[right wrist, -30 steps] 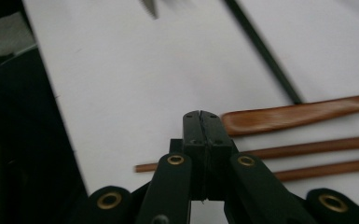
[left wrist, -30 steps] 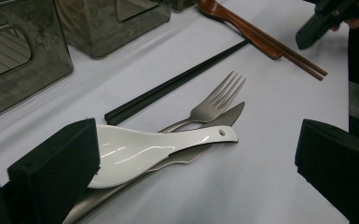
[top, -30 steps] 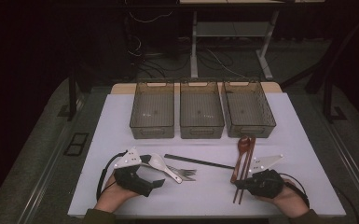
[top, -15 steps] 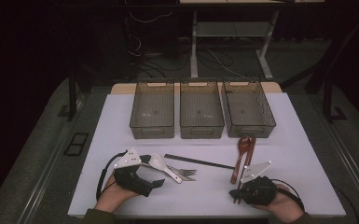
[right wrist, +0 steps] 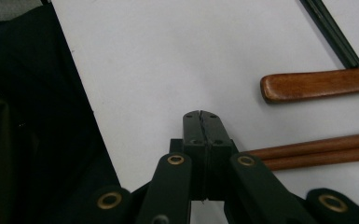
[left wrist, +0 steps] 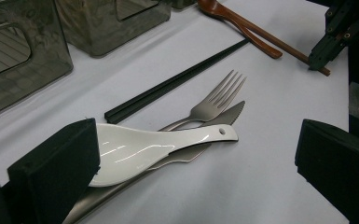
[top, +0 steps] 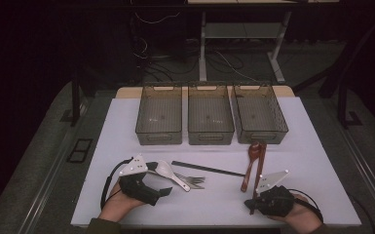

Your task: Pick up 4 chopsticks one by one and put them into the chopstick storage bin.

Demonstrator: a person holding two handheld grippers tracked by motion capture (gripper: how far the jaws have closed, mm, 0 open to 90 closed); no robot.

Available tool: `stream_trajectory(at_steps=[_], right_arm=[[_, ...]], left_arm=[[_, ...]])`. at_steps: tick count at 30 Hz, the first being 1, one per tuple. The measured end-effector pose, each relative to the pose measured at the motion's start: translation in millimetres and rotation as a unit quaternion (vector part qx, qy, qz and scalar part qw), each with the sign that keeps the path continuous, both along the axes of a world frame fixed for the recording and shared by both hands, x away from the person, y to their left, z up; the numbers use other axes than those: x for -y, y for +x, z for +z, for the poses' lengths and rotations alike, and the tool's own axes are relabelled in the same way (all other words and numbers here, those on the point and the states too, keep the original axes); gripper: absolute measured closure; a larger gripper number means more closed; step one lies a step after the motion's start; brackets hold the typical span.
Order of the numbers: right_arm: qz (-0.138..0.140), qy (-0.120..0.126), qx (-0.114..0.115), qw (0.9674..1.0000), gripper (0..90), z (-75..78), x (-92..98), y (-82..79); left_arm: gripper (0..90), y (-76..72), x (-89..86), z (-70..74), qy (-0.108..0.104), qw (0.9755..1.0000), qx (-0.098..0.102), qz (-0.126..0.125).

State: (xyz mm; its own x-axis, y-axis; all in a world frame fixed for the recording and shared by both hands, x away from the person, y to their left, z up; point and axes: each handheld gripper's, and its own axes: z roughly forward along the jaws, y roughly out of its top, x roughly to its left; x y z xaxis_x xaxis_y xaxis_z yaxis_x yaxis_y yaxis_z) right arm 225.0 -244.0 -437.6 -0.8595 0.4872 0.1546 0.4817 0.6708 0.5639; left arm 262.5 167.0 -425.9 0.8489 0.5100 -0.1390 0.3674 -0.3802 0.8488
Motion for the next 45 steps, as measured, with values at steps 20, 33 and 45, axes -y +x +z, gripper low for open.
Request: stream_trajectory(at_steps=[20,33,45], right_arm=[[-0.024,-0.013,0.007,0.9996,89.2,1.4,24.7,-8.3],[-0.04,-0.023,0.008,0.9989,89.2,2.6,37.8,-9.6],[-0.055,-0.033,0.011,0.9979,89.2,3.4,51.5,-8.7]], left_arm=[[0.0,0.0,0.7,-0.4,0.001,1.0,-0.001,-0.001],[0.0,0.0,0.9,-0.7,0.001,1.0,-0.002,0.0],[0.0,0.0,0.8,-0.8,0.001,1.0,-0.002,0.001]])
